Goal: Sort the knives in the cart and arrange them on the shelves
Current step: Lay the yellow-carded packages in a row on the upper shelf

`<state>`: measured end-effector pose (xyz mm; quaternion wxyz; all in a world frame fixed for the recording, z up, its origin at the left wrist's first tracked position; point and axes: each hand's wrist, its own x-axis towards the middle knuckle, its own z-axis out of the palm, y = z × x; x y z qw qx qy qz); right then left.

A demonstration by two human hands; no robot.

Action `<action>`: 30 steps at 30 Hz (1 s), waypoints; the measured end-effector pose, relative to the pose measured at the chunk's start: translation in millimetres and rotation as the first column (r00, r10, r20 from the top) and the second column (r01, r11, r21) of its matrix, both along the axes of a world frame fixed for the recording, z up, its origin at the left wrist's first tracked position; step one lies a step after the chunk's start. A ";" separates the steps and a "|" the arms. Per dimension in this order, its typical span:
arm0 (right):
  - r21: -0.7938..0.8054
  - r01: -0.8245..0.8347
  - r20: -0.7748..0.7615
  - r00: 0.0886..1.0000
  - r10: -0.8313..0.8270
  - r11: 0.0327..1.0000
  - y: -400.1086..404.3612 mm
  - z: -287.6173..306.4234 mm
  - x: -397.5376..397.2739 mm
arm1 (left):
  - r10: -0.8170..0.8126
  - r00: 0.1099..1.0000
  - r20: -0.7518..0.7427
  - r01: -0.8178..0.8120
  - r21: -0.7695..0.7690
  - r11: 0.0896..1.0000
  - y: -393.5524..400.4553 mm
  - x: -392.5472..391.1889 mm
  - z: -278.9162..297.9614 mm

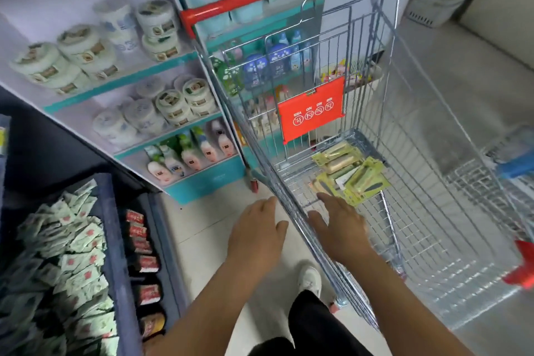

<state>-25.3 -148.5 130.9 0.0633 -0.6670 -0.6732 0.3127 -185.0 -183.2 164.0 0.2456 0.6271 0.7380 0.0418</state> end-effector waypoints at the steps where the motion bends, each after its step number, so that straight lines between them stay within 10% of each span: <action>1: -0.010 0.027 -0.004 1.000 -0.027 1.000 9.0 -2.8 7.4 | -0.024 1.000 0.005 0.024 0.007 1.000 13.9 7.6 -1.0; 16: -0.105 0.382 0.006 0.924 -0.383 0.918 109.9 -57.3 72.6 | -0.416 0.909 -0.009 0.416 -0.038 0.909 191.3 79.2 -68.9; 30: -0.342 0.725 0.039 0.647 -0.762 0.598 179.7 -155.5 81.0 | -0.589 0.807 0.046 0.584 -0.212 0.784 311.5 98.2 -203.5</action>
